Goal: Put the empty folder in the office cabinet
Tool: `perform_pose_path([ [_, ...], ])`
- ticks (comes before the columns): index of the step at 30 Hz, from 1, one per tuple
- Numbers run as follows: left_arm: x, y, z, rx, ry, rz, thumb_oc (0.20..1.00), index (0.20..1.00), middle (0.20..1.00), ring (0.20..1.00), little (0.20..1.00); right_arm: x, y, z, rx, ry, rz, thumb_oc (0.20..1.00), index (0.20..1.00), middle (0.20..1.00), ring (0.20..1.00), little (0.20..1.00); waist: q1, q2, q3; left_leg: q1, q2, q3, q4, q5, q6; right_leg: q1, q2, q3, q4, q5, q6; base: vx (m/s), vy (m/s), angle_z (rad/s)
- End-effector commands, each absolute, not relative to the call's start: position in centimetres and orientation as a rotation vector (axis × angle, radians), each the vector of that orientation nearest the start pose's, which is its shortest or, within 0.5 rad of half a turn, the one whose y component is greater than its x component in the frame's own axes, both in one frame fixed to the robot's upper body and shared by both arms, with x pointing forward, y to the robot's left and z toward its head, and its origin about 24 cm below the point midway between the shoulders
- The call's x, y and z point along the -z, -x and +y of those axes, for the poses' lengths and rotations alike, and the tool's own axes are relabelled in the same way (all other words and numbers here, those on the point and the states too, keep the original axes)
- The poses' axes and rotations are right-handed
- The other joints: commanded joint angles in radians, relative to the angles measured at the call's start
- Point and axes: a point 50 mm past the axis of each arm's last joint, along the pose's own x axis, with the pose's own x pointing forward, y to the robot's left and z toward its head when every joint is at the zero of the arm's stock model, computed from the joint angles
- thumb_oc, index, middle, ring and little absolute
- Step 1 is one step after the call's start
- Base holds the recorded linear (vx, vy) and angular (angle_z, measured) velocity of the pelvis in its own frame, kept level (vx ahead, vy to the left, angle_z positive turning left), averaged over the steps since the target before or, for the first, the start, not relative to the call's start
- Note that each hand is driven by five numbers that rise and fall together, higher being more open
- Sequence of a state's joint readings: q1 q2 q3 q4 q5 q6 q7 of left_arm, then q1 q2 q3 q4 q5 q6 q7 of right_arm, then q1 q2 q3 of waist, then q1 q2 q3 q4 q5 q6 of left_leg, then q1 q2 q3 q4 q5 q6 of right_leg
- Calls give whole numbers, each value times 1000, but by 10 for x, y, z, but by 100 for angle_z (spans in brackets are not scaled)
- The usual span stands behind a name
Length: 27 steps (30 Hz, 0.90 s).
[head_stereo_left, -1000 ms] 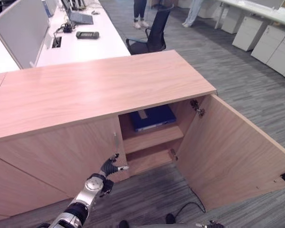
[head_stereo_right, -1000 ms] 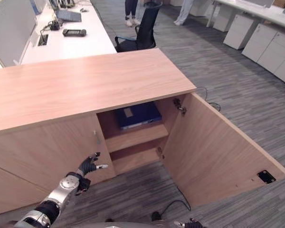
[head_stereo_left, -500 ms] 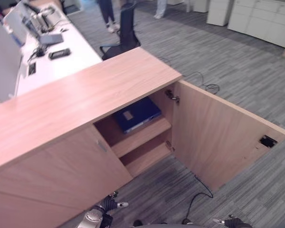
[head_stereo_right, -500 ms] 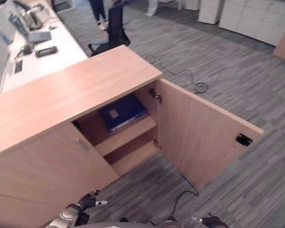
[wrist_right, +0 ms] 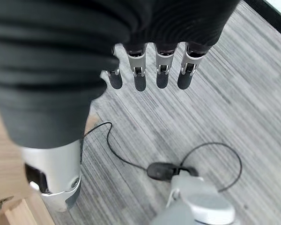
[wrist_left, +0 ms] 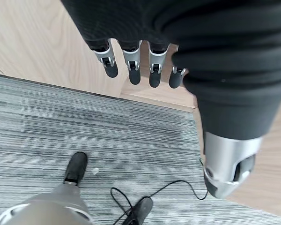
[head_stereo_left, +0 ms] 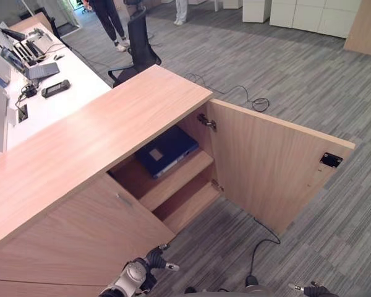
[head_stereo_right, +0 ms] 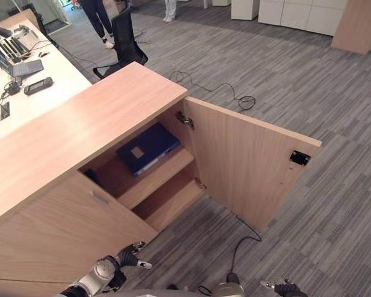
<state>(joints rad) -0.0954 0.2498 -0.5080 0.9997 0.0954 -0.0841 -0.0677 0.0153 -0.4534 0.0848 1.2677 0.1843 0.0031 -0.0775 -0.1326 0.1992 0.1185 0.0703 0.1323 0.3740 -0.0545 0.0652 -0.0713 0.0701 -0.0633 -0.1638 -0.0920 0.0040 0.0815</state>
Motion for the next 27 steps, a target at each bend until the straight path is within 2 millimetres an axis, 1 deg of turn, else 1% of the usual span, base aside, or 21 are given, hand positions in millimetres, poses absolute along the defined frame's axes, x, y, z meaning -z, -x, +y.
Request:
perform_pose_path([
  [1,124,-189,190,391,-594,813,1000,1000,1000,1000,1000,127,-99,-327,484,250,1163,1000,1000,1000,1000,1000,-11,-115,30,-55,39,-41,181,-22,-72,50,-64,64,5,-62,44,-36,-27,-8],
  [2,125,-189,190,380,-583,819,1000,1000,1000,1000,1000,123,-104,-332,495,261,1146,1000,1000,1000,1000,1000,-2,-120,39,-63,28,-83,201,-33,-75,54,-62,75,5,-65,43,-31,2,-26],
  [3,127,-186,189,372,-571,830,1000,1000,1000,1000,1000,117,-107,-341,515,282,1133,1000,1000,1000,1000,1000,9,-123,39,-66,9,-128,189,-61,-69,51,-65,82,5,-65,46,-25,-1,-57],
  [4,130,-182,191,368,-565,851,1000,1000,1000,1000,1000,111,-112,-350,534,297,1115,1000,1000,1000,1000,1000,10,-124,28,-59,1,-146,157,-73,-62,43,-64,88,5,-59,47,5,-7,-75],
  [5,130,-180,192,366,-563,857,1000,1000,1000,1000,1000,105,-114,-358,556,304,1097,1000,1000,1000,1000,1000,10,-123,23,-48,-3,-150,139,-76,-56,43,-64,92,5,-54,51,50,-8,-60],
  [8,133,-172,196,392,-583,878,1000,1000,1000,1000,1000,74,-132,-392,660,318,999,1000,1000,1000,1000,1000,16,-126,4,-18,-22,-167,89,-84,-41,31,-66,99,5,-37,58,63,19,-14],
  [10,135,-166,203,394,-606,897,1000,1000,1000,1000,1000,51,-146,-411,723,324,916,1000,1000,1000,1000,1000,19,-130,-6,3,-27,-163,59,-84,-34,23,-64,96,7,-32,64,46,5,-19],
  [12,137,-161,210,371,-604,931,1000,1000,1000,1000,1000,33,-155,-425,767,332,859,1000,1000,1000,1000,1000,22,-134,-12,20,-31,-153,34,-82,-28,21,-62,101,8,-30,69,33,16,-20],
  [13,137,-161,209,371,-603,930,1000,1000,1000,1000,1000,33,-155,-425,767,333,858,1000,1000,1000,1000,1000,23,-132,-11,22,-32,-151,31,-81,-28,21,-62,103,8,-30,69,26,15,-18],
  [14,139,-156,215,347,-596,955,1000,1000,1000,1000,1000,22,-160,-432,796,331,821,1000,1000,1000,1000,1000,26,-136,-16,27,-33,-147,21,-79,-26,20,-61,102,7,-29,71,26,12,-10],
  [16,141,-152,218,328,-580,973,1000,1000,1000,1000,1000,-2,-168,-448,864,320,745,1000,1000,1000,1000,1000,35,-140,-23,42,-35,-138,0,-75,-22,20,-63,98,7,-28,77,36,12,-5],
  [17,141,-152,218,328,-580,973,1000,1000,1000,1000,1000,-2,-168,-448,864,321,744,1000,1000,1000,1000,1000,35,-139,-22,43,-35,-138,-1,-75,-22,20,-63,98,7,-28,77,26,15,-7],
  [18,142,-148,219,326,-577,986,1000,1000,1000,1000,1000,-17,-177,-454,890,317,684,1000,1000,1000,1000,1000,42,-144,-26,49,-37,-133,-12,-71,-20,21,-63,93,7,-25,81,0,0,0],
  [20,144,-140,222,326,-575,1011,1000,1000,1000,1000,1000,-41,-184,-466,921,339,626,1000,1000,1000,1000,1000,52,-150,-34,55,-37,-133,-20,-73,-20,26,-65,83,6,-26,85,34,22,1],
  [22,147,-134,224,325,-569,1036,1000,1000,1000,1000,1000,-56,-192,-470,925,353,582,1000,1000,1000,1000,1000,61,-159,-39,59,-37,-140,-22,-72,-19,34,-65,71,5,-27,86,35,12,7],
  [23,147,-132,224,327,-568,1040,1000,1000,1000,1000,1000,-61,-195,-471,924,359,567,1000,1000,1000,1000,1000,65,-161,-41,59,-37,-143,-22,-72,-19,37,-66,68,5,-29,86,36,11,8],
  [24,149,-126,226,338,-581,1060,1000,1000,1000,1000,1000,-72,-212,-467,895,373,521,1000,1000,1000,1000,1000,75,-168,-42,59,-39,-150,-23,-71,-18,41,-67,61,5,-28,86,20,9,9],
  [25,149,-126,226,337,-579,1060,1000,1000,1000,1000,1000,-72,-213,-466,894,373,520,1000,1000,1000,1000,1000,73,-167,-42,59,-39,-150,-23,-71,-18,41,-67,61,5,-28,86,17,11,6],
  [27,152,-120,225,354,-589,1083,1000,1000,1000,1000,1000,-80,-246,-447,811,377,453,1000,1000,1000,1000,1000,85,-172,-46,57,-39,-154,-24,-71,-17,42,-69,59,5,-28,84,23,13,8],
])
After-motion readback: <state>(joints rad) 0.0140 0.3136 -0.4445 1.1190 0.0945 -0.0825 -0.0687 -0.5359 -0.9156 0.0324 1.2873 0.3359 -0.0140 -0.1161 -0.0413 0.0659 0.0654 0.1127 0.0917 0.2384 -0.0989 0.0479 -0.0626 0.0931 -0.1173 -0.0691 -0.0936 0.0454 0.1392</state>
